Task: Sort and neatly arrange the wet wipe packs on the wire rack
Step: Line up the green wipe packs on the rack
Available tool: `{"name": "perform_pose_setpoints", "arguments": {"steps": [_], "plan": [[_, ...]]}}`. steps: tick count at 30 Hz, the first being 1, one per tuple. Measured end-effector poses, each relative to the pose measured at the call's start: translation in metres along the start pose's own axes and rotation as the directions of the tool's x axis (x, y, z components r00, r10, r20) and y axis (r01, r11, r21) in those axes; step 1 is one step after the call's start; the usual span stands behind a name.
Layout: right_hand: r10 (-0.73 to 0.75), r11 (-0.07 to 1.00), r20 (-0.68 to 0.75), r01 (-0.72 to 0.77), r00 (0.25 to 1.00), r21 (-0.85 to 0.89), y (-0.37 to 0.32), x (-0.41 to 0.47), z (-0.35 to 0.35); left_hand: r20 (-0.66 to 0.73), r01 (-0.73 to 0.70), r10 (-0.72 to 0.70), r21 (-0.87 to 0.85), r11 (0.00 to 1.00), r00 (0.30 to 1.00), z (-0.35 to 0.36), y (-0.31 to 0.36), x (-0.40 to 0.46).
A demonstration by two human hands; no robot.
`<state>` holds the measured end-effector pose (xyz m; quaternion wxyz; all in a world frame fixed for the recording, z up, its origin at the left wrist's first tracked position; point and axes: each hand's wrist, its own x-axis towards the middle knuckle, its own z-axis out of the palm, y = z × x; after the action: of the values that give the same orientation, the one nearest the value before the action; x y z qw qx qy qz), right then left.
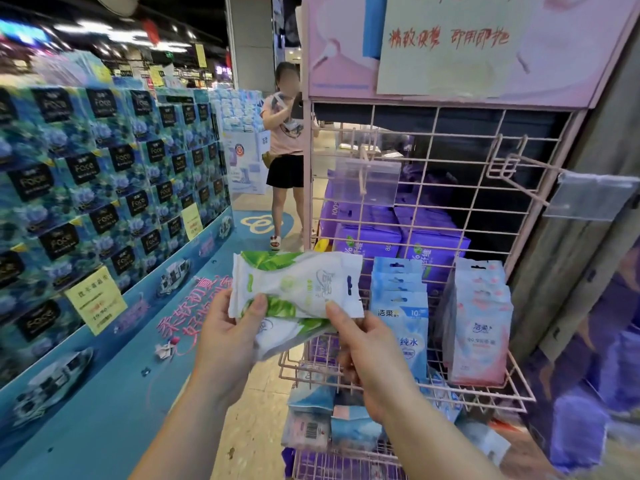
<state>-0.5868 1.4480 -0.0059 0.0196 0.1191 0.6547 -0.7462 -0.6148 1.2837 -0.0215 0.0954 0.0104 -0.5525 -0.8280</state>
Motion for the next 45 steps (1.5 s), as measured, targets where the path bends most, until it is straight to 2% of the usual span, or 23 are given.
{"name": "perform_pose_setpoints", "arguments": {"steps": [5,9,13,17,18,20,22,24,25,27,28,30,31,33,35,37,39,40,41,42,43,44,45], "plan": [[-0.207,0.977,-0.105,0.200,0.973,-0.073,-0.005,-0.002,-0.007,0.000,0.034,-0.034,-0.045,0.998,0.999,0.010,-0.004,0.001],[-0.338,0.941,-0.241,0.330,0.910,-0.077,-0.006,0.003,-0.016,0.062,0.051,-0.050,-0.027,0.998,0.997,0.023,-0.003,0.005],[-0.405,0.904,-0.255,0.426,0.878,0.035,-0.010,0.015,-0.035,0.153,0.061,-0.077,0.103,0.993,0.985,0.025,-0.001,0.012],[-0.395,0.871,-0.248,0.447,0.884,0.205,-0.032,0.025,-0.064,0.229,0.012,-0.074,0.262,0.965,0.971,0.012,0.011,0.025],[-0.420,0.869,-0.245,0.465,0.874,0.167,-0.038,0.026,-0.070,0.259,0.004,-0.082,0.292,0.957,0.962,0.007,0.017,0.028],[-0.525,0.849,-0.225,0.522,0.821,-0.076,-0.043,0.032,-0.080,0.386,-0.014,-0.143,0.377,0.926,0.912,-0.002,0.034,0.034],[-0.595,0.779,-0.138,0.527,0.791,-0.339,-0.041,0.037,-0.082,0.569,-0.050,-0.239,0.445,0.894,0.787,-0.005,0.054,0.036],[-0.551,0.755,-0.025,0.485,0.834,-0.442,-0.035,0.039,-0.073,0.702,-0.136,-0.280,0.474,0.870,0.654,0.006,0.067,0.036],[-0.488,0.775,0.033,0.450,0.872,-0.444,-0.030,0.038,-0.066,0.736,-0.202,-0.274,0.486,0.850,0.619,0.017,0.071,0.035],[-0.323,0.850,0.148,0.356,0.935,-0.389,-0.020,0.033,-0.050,0.756,-0.369,-0.247,0.543,0.754,0.607,0.042,0.073,0.036],[-0.219,0.900,0.203,0.278,0.954,-0.335,-0.016,0.030,-0.044,0.758,-0.467,-0.239,0.583,0.665,0.607,0.052,0.073,0.039],[-0.034,0.975,0.295,0.097,0.955,-0.200,-0.015,0.023,-0.034,0.762,-0.603,-0.260,0.634,0.484,0.593,0.066,0.071,0.045],[0.032,0.992,0.332,0.011,0.943,-0.127,-0.017,0.021,-0.031,0.759,-0.617,-0.284,0.645,0.451,0.586,0.070,0.068,0.047],[0.134,0.987,0.391,-0.160,0.910,0.033,-0.018,0.017,-0.030,0.758,-0.593,-0.283,0.641,0.486,0.588,0.073,0.062,0.048],[0.158,0.943,0.494,-0.279,0.855,0.181,-0.016,0.014,-0.031,0.766,-0.570,-0.256,0.619,0.541,0.590,0.074,0.057,0.048],[0.124,0.945,0.559,-0.269,0.820,0.186,-0.010,0.011,-0.034,0.763,-0.576,-0.251,0.624,0.528,0.596,0.071,0.052,0.051],[0.105,0.981,0.521,-0.174,0.847,0.085,-0.006,0.009,-0.037,0.748,-0.569,-0.248,0.640,0.516,0.616,0.066,0.045,0.052],[0.093,0.990,0.476,-0.131,0.875,0.049,-0.006,0.007,-0.037,0.734,-0.543,-0.198,0.630,0.555,0.649,0.063,0.041,0.053],[0.074,0.994,0.436,-0.102,0.897,0.040,-0.006,0.007,-0.037,0.686,-0.475,-0.114,0.603,0.641,0.718,0.059,0.038,0.052],[0.051,0.995,0.390,-0.079,0.920,0.055,-0.005,0.009,-0.038,0.577,-0.357,-0.036,0.552,0.754,0.816,0.054,0.036,0.049],[0.016,0.995,0.338,-0.048,0.941,0.085,-0.005,0.011,-0.039,0.440,-0.225,-0.015,0.489,0.843,0.898,0.047,0.033,0.047],[-0.024,0.994,0.277,-0.007,0.961,0.112,-0.005,0.013,-0.040,0.327,-0.100,-0.068,0.469,0.877,0.942,0.039,0.029,0.043],[-0.071,0.990,0.217,0.042,0.974,0.136,-0.005,0.016,-0.040,0.282,-0.007,-0.159,0.509,0.861,0.946,0.031,0.023,0.037]]}}
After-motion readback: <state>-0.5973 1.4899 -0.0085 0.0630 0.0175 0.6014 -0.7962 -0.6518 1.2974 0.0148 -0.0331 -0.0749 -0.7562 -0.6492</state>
